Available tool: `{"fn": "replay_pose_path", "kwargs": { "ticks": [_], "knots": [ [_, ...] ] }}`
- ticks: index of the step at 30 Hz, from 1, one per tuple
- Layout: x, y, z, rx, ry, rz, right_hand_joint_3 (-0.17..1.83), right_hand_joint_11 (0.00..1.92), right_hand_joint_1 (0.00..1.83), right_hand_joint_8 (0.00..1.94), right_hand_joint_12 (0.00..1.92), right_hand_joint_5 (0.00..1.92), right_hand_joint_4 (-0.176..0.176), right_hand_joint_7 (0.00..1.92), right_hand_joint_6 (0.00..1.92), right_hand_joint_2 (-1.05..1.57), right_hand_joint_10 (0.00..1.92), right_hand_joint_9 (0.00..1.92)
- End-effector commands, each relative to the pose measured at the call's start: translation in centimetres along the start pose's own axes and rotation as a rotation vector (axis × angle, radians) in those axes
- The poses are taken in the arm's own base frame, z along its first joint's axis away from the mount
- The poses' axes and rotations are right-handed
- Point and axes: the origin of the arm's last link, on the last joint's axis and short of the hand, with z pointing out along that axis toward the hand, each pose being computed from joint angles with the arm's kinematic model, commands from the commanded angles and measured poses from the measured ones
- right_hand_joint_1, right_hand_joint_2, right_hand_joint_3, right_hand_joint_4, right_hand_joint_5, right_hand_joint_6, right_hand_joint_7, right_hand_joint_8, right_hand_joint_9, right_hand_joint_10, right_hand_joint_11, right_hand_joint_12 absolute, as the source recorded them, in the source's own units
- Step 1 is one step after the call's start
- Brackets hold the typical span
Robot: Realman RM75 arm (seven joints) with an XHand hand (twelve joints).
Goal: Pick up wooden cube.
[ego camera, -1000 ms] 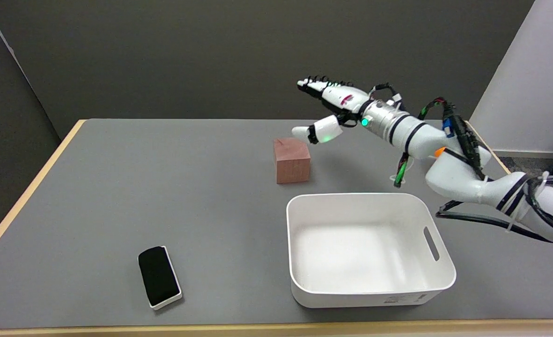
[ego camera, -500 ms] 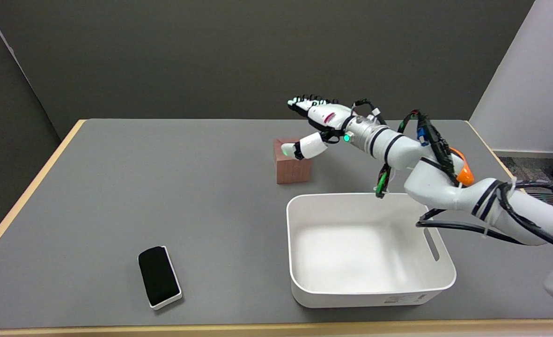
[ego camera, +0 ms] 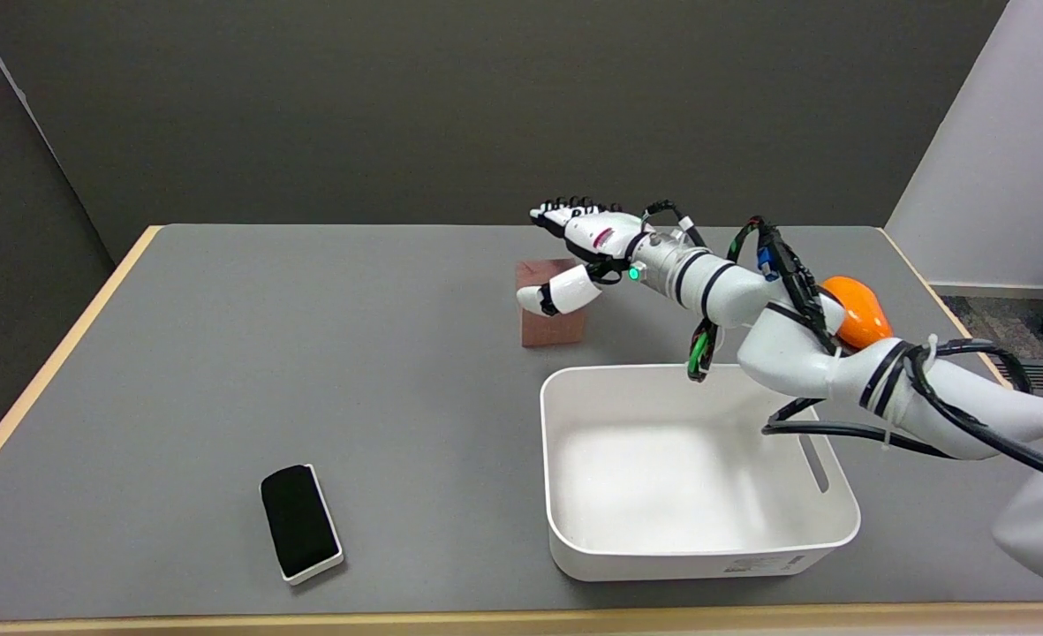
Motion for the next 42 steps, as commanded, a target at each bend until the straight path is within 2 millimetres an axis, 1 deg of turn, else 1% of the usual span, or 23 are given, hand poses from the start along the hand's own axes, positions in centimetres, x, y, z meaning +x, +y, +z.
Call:
{"fn": "replay_pose_path", "kwargs": {
  "ticks": [1, 8, 10, 13, 14, 15, 16, 18, 21, 23, 25, 26, 27, 29, 31, 33, 34, 36, 37, 38, 40, 42],
  "knots": [
    [-0.6, -0.9, 0.6, 0.015, -0.022, -0.035, 0.89, 0.00, 0.35, 0.00, 0.23, 0.01, -0.107, 0.00, 0.15, 0.50, 0.12, 0.00],
    [-1.6, -0.2, 0.4, 0.000, -0.050, -0.032, 0.90, 0.00, 0.36, 0.06, 0.29, 0.02, -0.103, 0.00, 0.19, 0.50, 0.16, 0.00],
    [-1.8, -0.1, 0.4, -0.003, -0.056, -0.027, 0.92, 0.00, 0.42, 0.08, 0.31, 0.03, -0.102, 0.01, 0.16, 0.50, 0.12, 0.01],
    [-2.2, 0.1, 0.3, -0.007, -0.064, -0.025, 0.93, 0.00, 0.40, 0.12, 0.36, 0.02, -0.104, 0.00, 0.20, 0.51, 0.16, 0.00],
    [-2.2, 0.6, 0.3, -0.021, -0.066, -0.032, 0.93, 0.00, 0.40, 0.12, 0.36, 0.02, -0.104, 0.00, 0.20, 0.52, 0.16, 0.00],
    [-2.3, 0.7, 0.2, -0.024, -0.067, -0.034, 0.93, 0.00, 0.40, 0.12, 0.37, 0.02, -0.104, 0.00, 0.20, 0.52, 0.16, 0.00],
    [-2.4, 0.1, 0.2, -0.008, -0.069, -0.024, 0.93, 0.00, 0.41, 0.11, 0.37, 0.03, -0.103, 0.01, 0.20, 0.52, 0.16, 0.00],
    [-2.5, 0.1, 0.2, -0.008, -0.071, -0.024, 0.93, 0.00, 0.41, 0.12, 0.39, 0.03, -0.103, 0.01, 0.21, 0.51, 0.18, 0.00],
    [-2.6, 0.1, 0.2, -0.005, -0.071, -0.023, 0.85, 0.00, 0.41, 0.16, 0.40, 0.01, -0.103, 0.00, 0.27, 0.54, 0.22, 0.00],
    [-2.5, 0.0, 0.2, -0.003, -0.068, -0.023, 0.92, 0.00, 0.43, 0.15, 0.47, 0.02, -0.103, 0.02, 0.25, 0.51, 0.25, 0.00],
    [-2.4, 0.0, 0.2, 0.000, -0.063, -0.023, 0.92, 0.00, 0.45, 0.17, 0.50, 0.03, -0.104, 0.03, 0.25, 0.52, 0.26, 0.00],
    [-2.3, 0.0, 0.2, 0.001, -0.060, -0.023, 0.93, 0.00, 0.49, 0.22, 0.54, 0.04, -0.105, 0.05, 0.25, 0.53, 0.28, 0.02],
    [-2.2, 0.0, 0.2, 0.002, -0.057, -0.023, 0.95, 0.00, 0.54, 0.27, 0.59, 0.06, -0.107, 0.08, 0.24, 0.54, 0.31, 0.04],
    [-2.0, -0.1, 0.3, 0.007, -0.052, -0.023, 0.91, 0.00, 0.61, 0.27, 0.72, 0.08, -0.105, 0.19, 0.29, 0.60, 0.46, 0.06],
    [-1.8, -0.3, 0.3, 0.015, -0.043, -0.022, 0.98, 0.00, 0.69, 0.38, 0.91, 0.12, -0.091, 0.28, 0.39, 0.63, 0.60, 0.16],
    [-1.7, -0.4, 0.4, 0.020, -0.038, -0.022, 0.95, 0.05, 0.81, 0.45, 1.07, 0.20, -0.076, 0.40, 0.44, 0.69, 0.72, 0.28],
    [-1.7, -0.4, 0.4, 0.021, -0.037, -0.022, 0.92, 0.08, 0.85, 0.50, 1.12, 0.24, -0.068, 0.46, 0.48, 0.71, 0.77, 0.33],
    [-1.6, -0.5, 0.4, 0.024, -0.034, -0.022, 0.88, 0.16, 0.90, 0.65, 1.19, 0.31, -0.046, 0.56, 0.63, 0.76, 0.88, 0.40],
    [-1.5, -0.5, 0.4, 0.024, -0.033, -0.022, 0.87, 0.22, 0.94, 0.78, 1.26, 0.34, -0.027, 0.62, 0.81, 0.77, 0.96, 0.46],
    [-1.5, -0.5, 0.4, 0.024, -0.033, -0.024, 0.78, 0.28, 1.02, 0.96, 1.33, 0.37, -0.014, 0.68, 0.95, 0.83, 1.03, 0.51],
    [-1.5, -0.5, 0.4, 0.025, -0.032, -0.026, 0.31, 0.35, 1.30, 1.37, 1.45, 0.40, -0.017, 0.75, 1.07, 1.07, 1.13, 0.59],
    [-1.5, -0.6, 0.4, 0.029, -0.028, -0.027, 0.30, 0.39, 1.32, 1.38, 1.49, 0.43, -0.017, 0.77, 1.12, 1.07, 1.17, 0.62]
  ]
}}
